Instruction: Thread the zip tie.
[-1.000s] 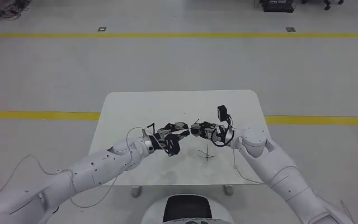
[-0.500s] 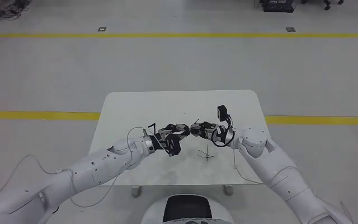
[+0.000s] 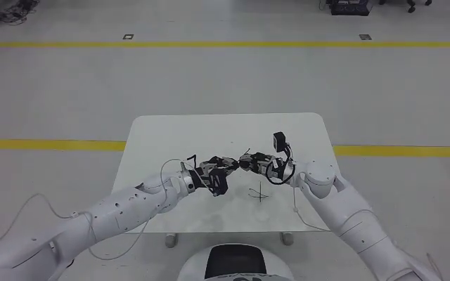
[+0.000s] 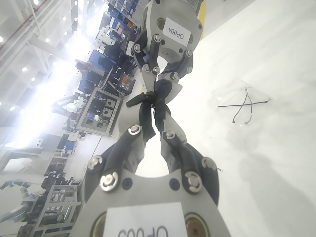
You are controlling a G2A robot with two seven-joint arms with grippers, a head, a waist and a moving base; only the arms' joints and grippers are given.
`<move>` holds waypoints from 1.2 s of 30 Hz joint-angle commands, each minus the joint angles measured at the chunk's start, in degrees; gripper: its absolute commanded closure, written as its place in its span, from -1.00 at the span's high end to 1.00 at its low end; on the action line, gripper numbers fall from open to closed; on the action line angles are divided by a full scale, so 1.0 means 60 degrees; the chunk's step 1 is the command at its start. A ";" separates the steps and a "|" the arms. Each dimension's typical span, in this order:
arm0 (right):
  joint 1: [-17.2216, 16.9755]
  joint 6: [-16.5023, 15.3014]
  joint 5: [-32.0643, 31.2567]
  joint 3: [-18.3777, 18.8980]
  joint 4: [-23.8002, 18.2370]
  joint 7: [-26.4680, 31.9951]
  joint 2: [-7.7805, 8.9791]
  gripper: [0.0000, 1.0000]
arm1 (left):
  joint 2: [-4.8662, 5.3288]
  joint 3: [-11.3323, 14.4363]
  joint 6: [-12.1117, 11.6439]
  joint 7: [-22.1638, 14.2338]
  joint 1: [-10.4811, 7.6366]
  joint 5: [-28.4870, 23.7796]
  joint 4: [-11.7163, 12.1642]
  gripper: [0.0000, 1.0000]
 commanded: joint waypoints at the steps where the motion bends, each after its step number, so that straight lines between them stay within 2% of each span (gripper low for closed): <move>1: -0.0004 0.0001 -0.0007 0.0010 0.0002 0.0013 -0.0007 -1.00 | -0.0003 0.0000 -0.0023 0.0013 -0.0004 0.0000 0.0000 -0.86; 9: -0.0023 -0.0020 -0.0036 0.0056 0.0012 0.0047 -0.0046 -1.00 | -0.0012 0.0000 -0.0050 0.0023 -0.0012 0.0000 0.0002 -0.86; 12: -0.0036 -0.0025 -0.0038 0.0076 0.0015 0.0064 -0.0058 -1.00 | -0.0015 0.0000 -0.0064 0.0020 -0.0012 0.0000 0.0005 -1.00; 23: -0.0068 -0.0025 -0.0084 0.0139 0.0029 0.0129 -0.0099 -1.00 | -0.0024 0.0000 -0.0065 0.0049 0.0001 0.0000 0.0027 -1.00; 24: -0.0067 -0.0017 -0.0097 0.0141 0.0031 0.0140 -0.0102 -0.78 | -0.0024 0.0000 -0.0058 0.0058 0.0002 0.0000 0.0033 -1.00; 25: -0.0065 -0.0021 -0.0109 0.0144 0.0029 0.0158 -0.0105 -0.16 | -0.0023 0.0000 -0.0017 0.0071 0.0007 0.0000 0.0043 -1.00; 26: -0.0059 -0.0042 -0.0129 0.0144 0.0038 0.0215 -0.0107 -0.02 | -0.0022 0.0000 0.0061 0.0099 0.0022 0.0000 0.0056 -1.00; 27: -0.0055 -0.0052 -0.0147 0.0148 0.0050 0.0239 -0.0109 0.42 | -0.0020 0.0000 0.0096 0.0127 0.0026 0.0000 0.0068 -1.00; 28: -0.0052 -0.0056 -0.0189 0.0147 0.0052 0.0253 -0.0110 1.00 | -0.0018 0.0000 0.0152 0.0142 0.0035 0.0000 0.0087 -1.00; 32: -0.0084 -0.0091 -0.0234 0.0180 0.0027 0.0270 -0.0117 1.00 | -0.0016 0.0000 0.0403 0.0181 0.0105 0.0000 0.0134 -1.00; 36: -0.0173 -0.0170 -0.0313 0.0280 -0.0012 0.0240 -0.0105 1.00 | 0.0008 0.0000 0.0489 0.0293 0.0202 0.0000 0.0104 -1.00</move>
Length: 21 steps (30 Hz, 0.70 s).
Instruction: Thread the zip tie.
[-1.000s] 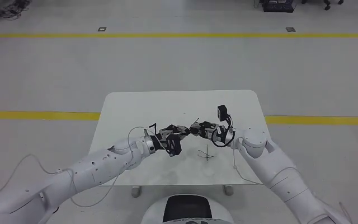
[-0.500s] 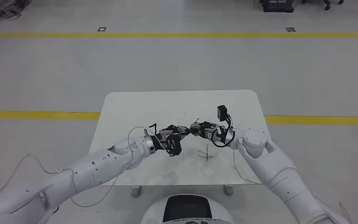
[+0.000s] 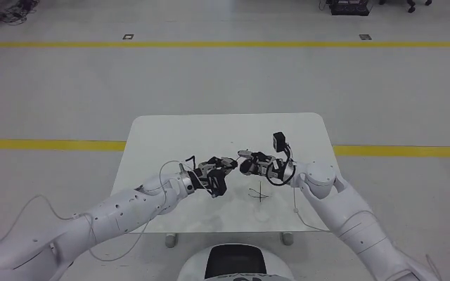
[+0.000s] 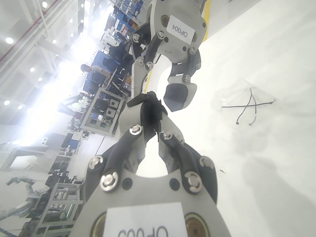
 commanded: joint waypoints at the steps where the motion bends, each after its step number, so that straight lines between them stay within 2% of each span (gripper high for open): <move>1: -0.0055 -0.0062 -0.0076 0.0065 -0.0043 -0.0021 0.0014 1.00 | 0.0023 0.0000 -0.0030 0.0033 0.0050 0.0000 -0.0035 -1.00; 3: -0.0159 -0.0245 -0.0217 0.0179 -0.0122 -0.0004 0.0047 1.00 | 0.0061 -0.0027 -0.0218 -0.0047 0.0117 -0.0050 -0.0074 -1.00; 5: -0.0262 -0.0367 -0.0349 0.0296 -0.0189 0.0024 0.0083 1.00 | 0.0110 -0.0230 -0.0543 0.0009 0.0198 -0.0580 -0.0085 -1.00; 7: -0.0383 -0.0502 -0.0478 0.0426 -0.0294 0.0081 0.0123 1.00 | 0.0185 -0.0513 -0.1124 0.0074 0.0262 -0.1391 -0.0005 -1.00; 10: -0.0543 -0.0675 -0.0567 0.0594 -0.0434 0.0206 0.0170 1.00 | 0.0283 -0.0829 -0.1653 0.0229 0.0398 -0.2075 0.0076 -1.00; 14: -0.0597 -0.0748 -0.0665 0.0628 -0.0509 0.0368 0.0191 1.00 | 0.0353 -0.1155 -0.2194 0.0025 0.0600 -0.2854 0.0147 -1.00; 15: -0.0597 -0.0748 -0.0665 0.0628 -0.0509 0.0368 0.0191 1.00 | 0.0355 -0.1230 -0.2284 -0.0004 0.0608 -0.2959 0.0121 -1.00; 21: -0.0597 -0.0748 -0.0665 0.0628 -0.0509 0.0368 0.0191 1.00 | 0.0355 -0.1256 -0.2267 0.0033 0.0602 -0.2936 0.0108 -1.00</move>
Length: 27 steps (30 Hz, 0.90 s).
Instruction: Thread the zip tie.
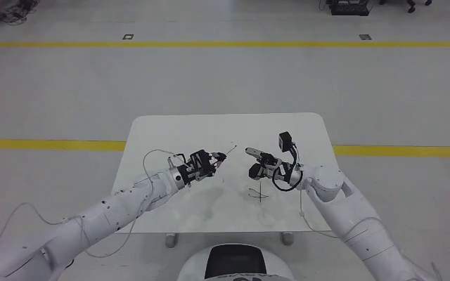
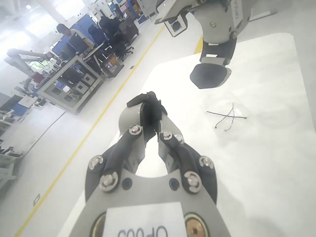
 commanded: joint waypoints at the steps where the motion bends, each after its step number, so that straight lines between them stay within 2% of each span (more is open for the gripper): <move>1: 0.0000 0.0000 0.0000 0.0000 0.0000 0.0000 0.0000 1.00 | -0.0014 -0.0081 -0.0052 0.0040 0.0063 -0.0342 -0.0061 -1.00; 4: 0.0000 0.0000 0.0000 0.0000 0.0000 0.0000 0.0000 1.00 | -0.0027 -0.0430 -0.0749 -0.0307 0.0134 -0.1656 0.0061 -1.00; 8: 0.0000 0.0000 0.0000 0.0000 0.0000 0.0000 0.0000 1.00 | -0.0026 -0.0829 -0.2075 -0.0920 0.0233 -0.3548 0.0328 -1.00; 10: 0.0000 0.0000 0.0000 0.0000 0.0000 0.0000 0.0000 1.00 | -0.0039 -0.1016 -0.2590 -0.1297 0.0268 -0.4531 0.0460 -1.00; 13: 0.0000 0.0000 0.0000 0.0000 0.0000 0.0000 0.0000 1.00 | -0.0051 -0.0916 -0.2590 -0.2063 0.0285 -0.5659 0.0347 -1.00; 16: 0.0000 0.0000 0.0000 0.0000 0.0000 0.0000 0.0000 1.00 | -0.0030 -0.0719 -0.2590 -0.2489 0.0209 -0.6811 0.0099 -1.00; 22: 0.0000 0.0000 0.0000 0.0000 0.0000 0.0000 0.0000 1.00 | 0.0130 -0.0236 -0.2590 -0.3600 -0.0098 -0.9729 -0.0416 -1.00; 23: 0.0000 0.0000 0.0000 0.0000 0.0000 0.0000 0.0000 1.00 | 0.0149 -0.0248 -0.2590 -0.3645 -0.0186 -0.9767 -0.0355 -1.00; 27: 0.0000 0.0000 0.0000 0.0000 0.0000 0.0000 0.0000 1.00 | 0.0149 -0.0248 -0.2590 -0.3645 -0.0186 -0.9767 -0.0355 -1.00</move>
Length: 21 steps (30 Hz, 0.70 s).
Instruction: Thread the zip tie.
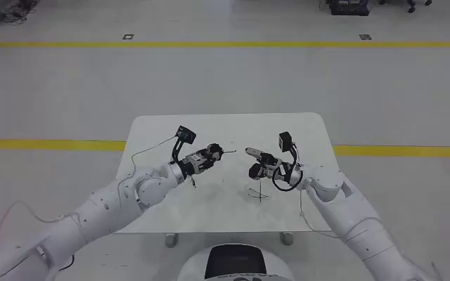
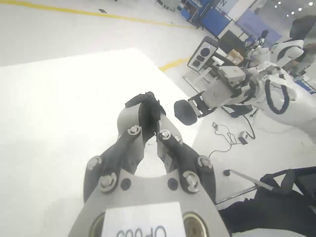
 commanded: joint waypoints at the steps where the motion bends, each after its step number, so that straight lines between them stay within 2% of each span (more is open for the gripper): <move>1: 0.0000 0.0000 0.0000 0.0000 0.0000 0.0000 0.0000 1.00 | -0.0002 -0.0001 0.0000 0.0007 0.0005 0.0123 -0.0002 -1.00; 4: 0.0000 0.0000 0.0000 0.0000 0.0000 0.0000 0.0000 1.00 | -0.0022 -0.0081 0.0220 -0.0109 0.0118 -0.0301 0.0059 -1.00; 7: 0.0000 0.0000 0.0000 0.0000 0.0000 0.0000 0.0000 1.00 | -0.0087 -0.0337 0.0017 -0.0816 0.0278 -0.2091 0.0214 -1.00; 8: 0.0000 0.0000 0.0000 0.0000 0.0000 0.0000 0.0000 1.00 | -0.0117 -0.0413 0.0000 -0.1221 0.0282 -0.2640 0.0257 -1.00; 10: 0.0000 0.0000 0.0000 0.0000 0.0000 0.0000 0.0000 1.00 | -0.0165 -0.0551 0.0000 -0.1644 0.0349 -0.3519 0.0329 -1.00; 11: 0.0000 0.0000 0.0000 0.0000 0.0000 0.0000 0.0000 1.00 | -0.0195 -0.0635 0.0000 -0.2086 0.0360 -0.3976 0.0308 -1.00; 15: 0.0000 0.0000 0.0000 0.0000 0.0000 0.0000 0.0000 1.00 | -0.0286 -0.1067 0.0000 -0.3087 0.0527 -0.5315 0.0474 -1.00; 21: 0.0000 0.0000 0.0000 0.0000 0.0000 0.0000 0.0000 1.00 | -0.0510 -0.1802 0.0000 -0.4330 0.0931 -0.6644 0.0742 -1.00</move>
